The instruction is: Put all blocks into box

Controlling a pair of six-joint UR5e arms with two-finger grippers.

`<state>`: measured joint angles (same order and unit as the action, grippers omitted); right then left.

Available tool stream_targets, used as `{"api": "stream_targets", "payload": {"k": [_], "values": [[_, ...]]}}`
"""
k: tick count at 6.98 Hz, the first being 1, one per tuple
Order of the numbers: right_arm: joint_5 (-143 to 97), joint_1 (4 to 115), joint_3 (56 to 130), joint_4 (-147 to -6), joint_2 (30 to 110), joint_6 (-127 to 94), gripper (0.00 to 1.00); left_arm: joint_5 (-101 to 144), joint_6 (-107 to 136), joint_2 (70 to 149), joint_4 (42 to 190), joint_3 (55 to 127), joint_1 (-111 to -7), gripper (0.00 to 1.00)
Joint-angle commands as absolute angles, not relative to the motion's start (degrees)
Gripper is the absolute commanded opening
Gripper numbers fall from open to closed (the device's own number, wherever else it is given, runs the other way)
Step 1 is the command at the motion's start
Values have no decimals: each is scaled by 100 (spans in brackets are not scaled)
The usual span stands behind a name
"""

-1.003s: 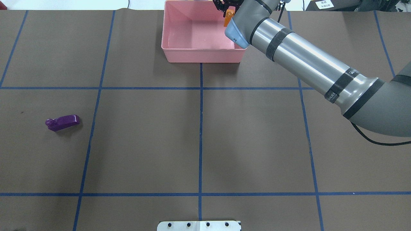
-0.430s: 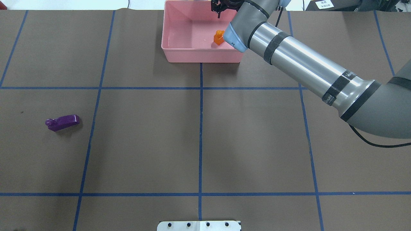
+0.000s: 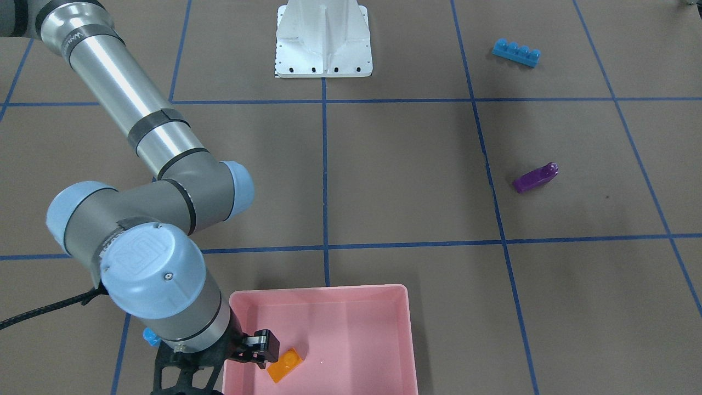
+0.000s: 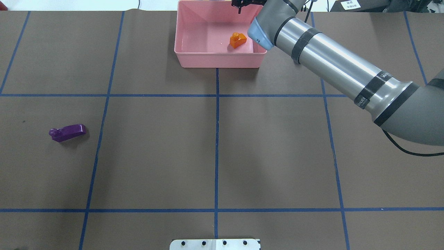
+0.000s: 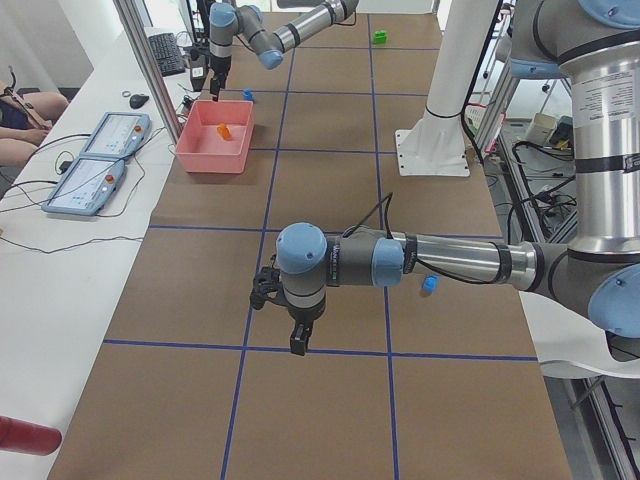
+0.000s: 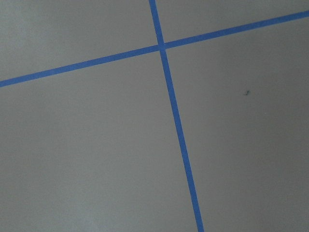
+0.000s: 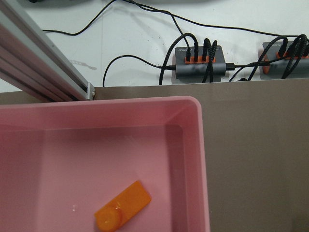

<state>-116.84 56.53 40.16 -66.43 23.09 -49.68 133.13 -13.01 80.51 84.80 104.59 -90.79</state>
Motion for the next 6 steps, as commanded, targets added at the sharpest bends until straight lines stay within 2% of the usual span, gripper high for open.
{"api": "stream_targets", "payload": {"k": [1,3,6], "values": [[-11970,5906,4017,-6610,2740,-3444,100,13315,-1301,8051,8481,10459,-9079,100],[-12434,6020,4017,-5780,3406,-2745,100,13307,-1301,8051,8490,10459,-9079,100],[-12445,5890,4008,-5669,3814,-2057,100,13307,-1292,8051,8490,10450,-9079,100]]}}
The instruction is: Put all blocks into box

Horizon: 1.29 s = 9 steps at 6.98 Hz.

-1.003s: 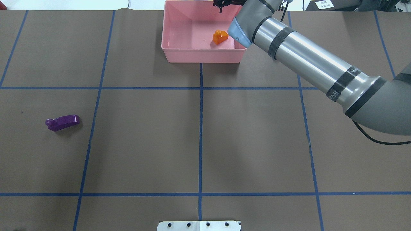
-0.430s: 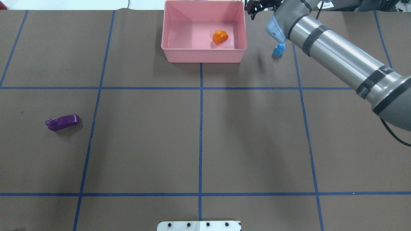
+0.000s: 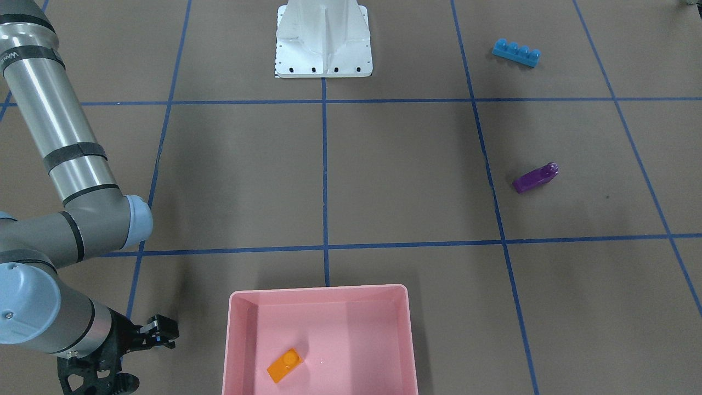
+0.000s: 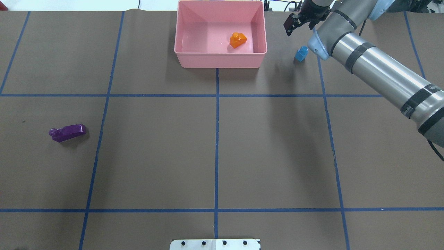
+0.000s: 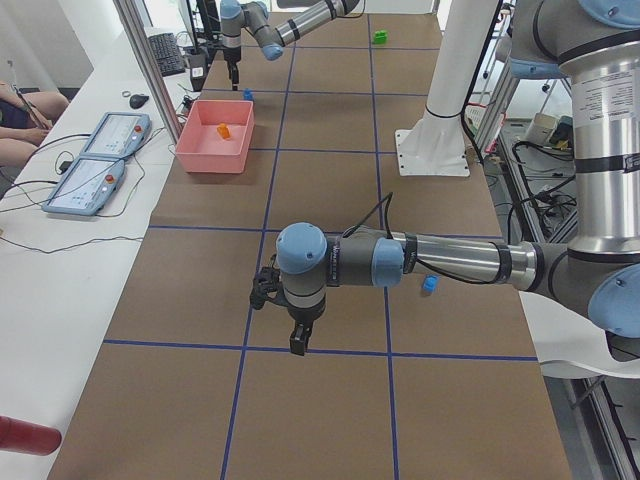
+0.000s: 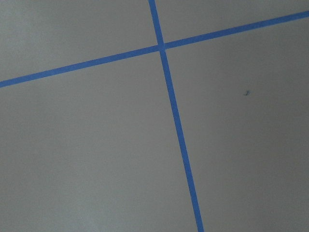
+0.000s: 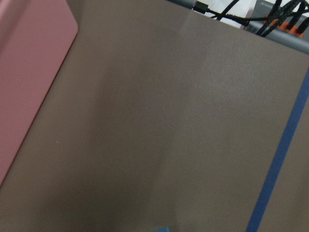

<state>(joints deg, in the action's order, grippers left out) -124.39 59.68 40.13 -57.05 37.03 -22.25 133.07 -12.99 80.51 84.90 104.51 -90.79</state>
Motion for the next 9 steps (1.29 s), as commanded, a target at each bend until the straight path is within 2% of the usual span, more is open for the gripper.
{"api": "stream_targets", "payload": {"k": [1,3,4,5,6,7,9], "values": [[-12437,5810,4008,-5660,3814,-2057,100,13307,-1292,8051,8490,10450,-9079,100],[-12410,5731,4017,-5660,3814,-2065,97,13307,-1301,8051,8490,10450,-9079,100],[-12393,5704,4008,-5669,3823,-2065,61,13307,-1301,8051,8482,10433,-9079,100],[-12393,5687,4008,-5678,3841,-2065,20,13307,-1309,8051,8490,10407,-9079,100],[-12340,5660,4008,-5678,3850,-2065,3,13315,-1310,8051,8482,10406,-9079,100],[-12322,5651,4008,-5678,3876,-2065,0,13307,-1310,8051,8481,10406,-9079,100],[-12366,5808,4069,-5678,3771,-2213,0,13315,-1310,8051,8481,10406,-9079,100]]}}
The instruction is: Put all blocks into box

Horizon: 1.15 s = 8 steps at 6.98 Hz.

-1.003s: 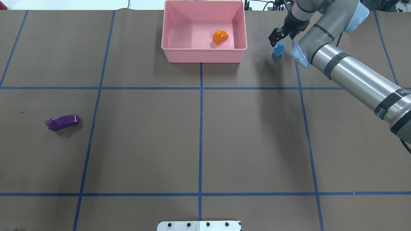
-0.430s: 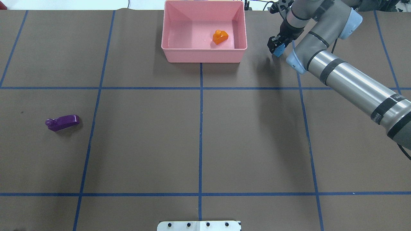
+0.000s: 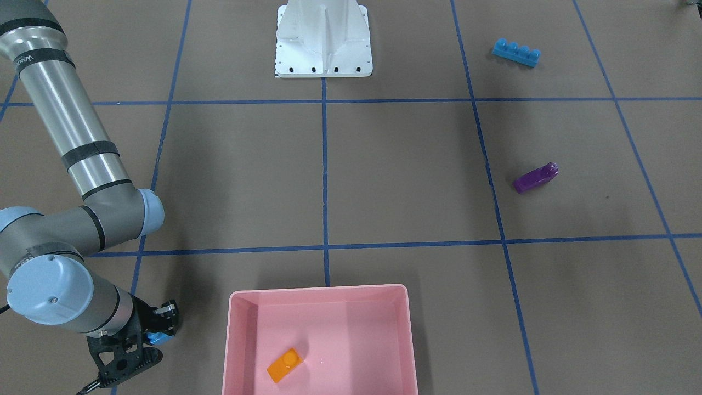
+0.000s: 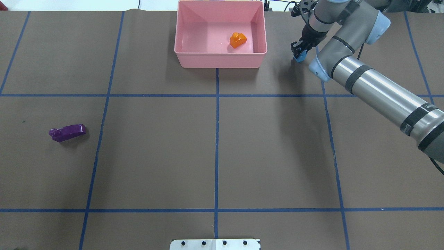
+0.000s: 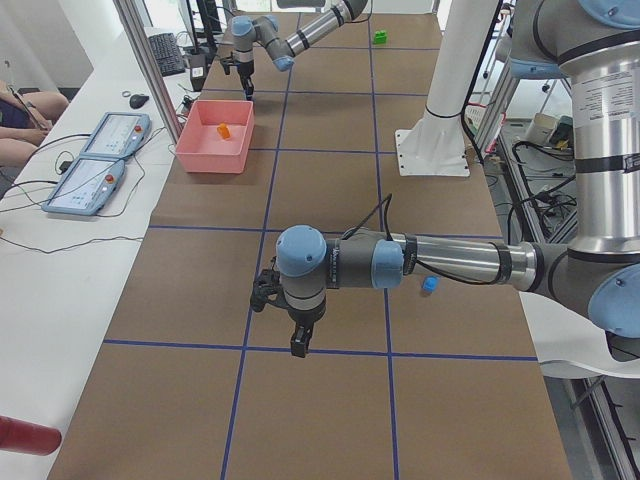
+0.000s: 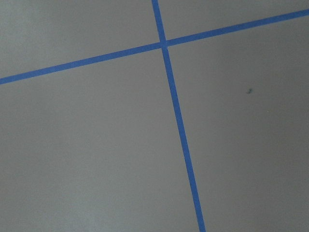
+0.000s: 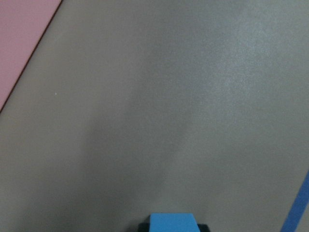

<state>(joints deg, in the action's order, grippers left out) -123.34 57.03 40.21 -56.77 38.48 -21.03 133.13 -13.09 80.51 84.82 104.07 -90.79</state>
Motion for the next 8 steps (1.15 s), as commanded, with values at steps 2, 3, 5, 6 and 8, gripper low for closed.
{"api": "stream_targets", "payload": {"k": [2,3,5,6,8], "values": [[-12401,5889,4192,-5722,3317,-3988,0,13315,-1301,8051,8481,10415,-9079,100],[-12401,5880,4192,-5722,3061,-4782,0,13315,-1309,8051,8490,10415,-9079,100],[-12393,5871,4166,-5739,2647,-6025,0,13315,-1301,8051,8490,10424,-9079,100],[-12340,5784,4157,-5757,2567,-6351,0,13315,-1309,8051,8490,10424,-9079,100],[-12147,5652,4157,-5792,2531,-6329,29,13315,-1310,8051,8490,10424,-9070,100]]}}
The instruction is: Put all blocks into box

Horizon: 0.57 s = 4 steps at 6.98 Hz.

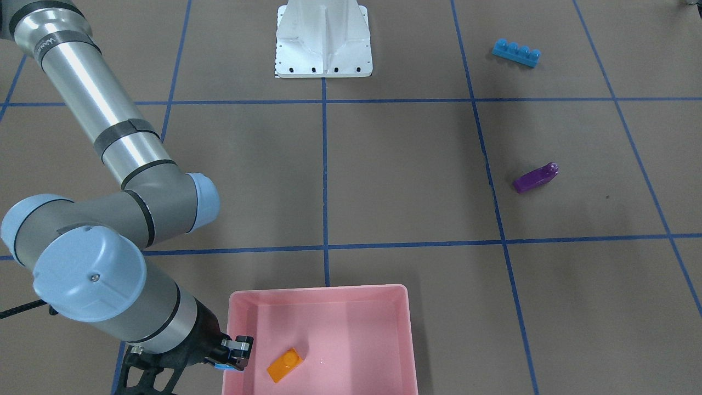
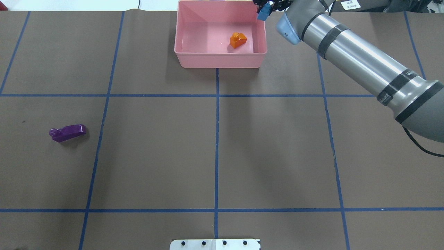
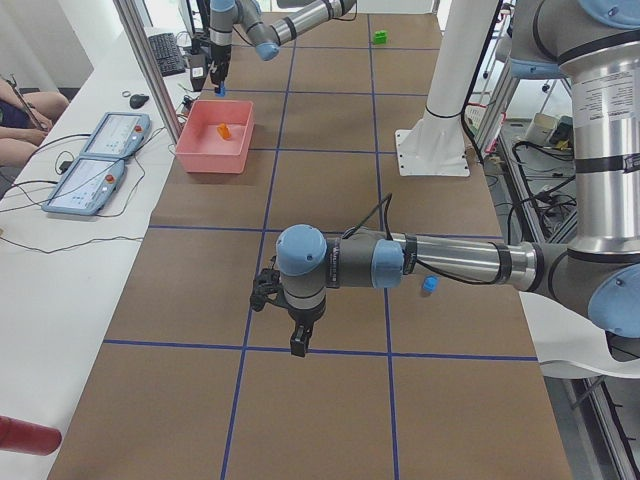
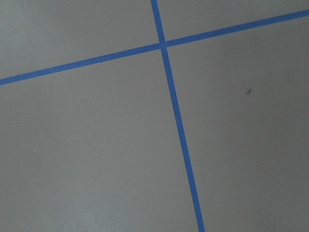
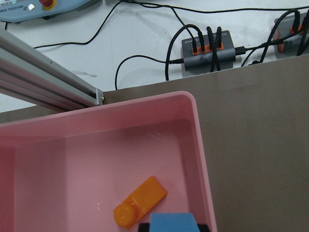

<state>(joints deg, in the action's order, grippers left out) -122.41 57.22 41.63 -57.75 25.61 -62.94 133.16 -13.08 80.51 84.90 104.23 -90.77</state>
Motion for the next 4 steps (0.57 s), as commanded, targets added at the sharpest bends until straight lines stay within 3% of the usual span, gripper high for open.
{"api": "stream_targets", "payload": {"k": [1,3,4], "values": [[-12068,5573,4166,-5792,2523,-6206,99,13315,-1318,8051,8490,10433,-9079,100],[-12014,5590,4349,-5836,2531,-6188,100,13307,-1318,8060,8657,10451,-9079,100],[-12041,5633,4864,-6288,2688,-6179,100,13315,-1292,8103,8709,10485,-9070,100]]}}
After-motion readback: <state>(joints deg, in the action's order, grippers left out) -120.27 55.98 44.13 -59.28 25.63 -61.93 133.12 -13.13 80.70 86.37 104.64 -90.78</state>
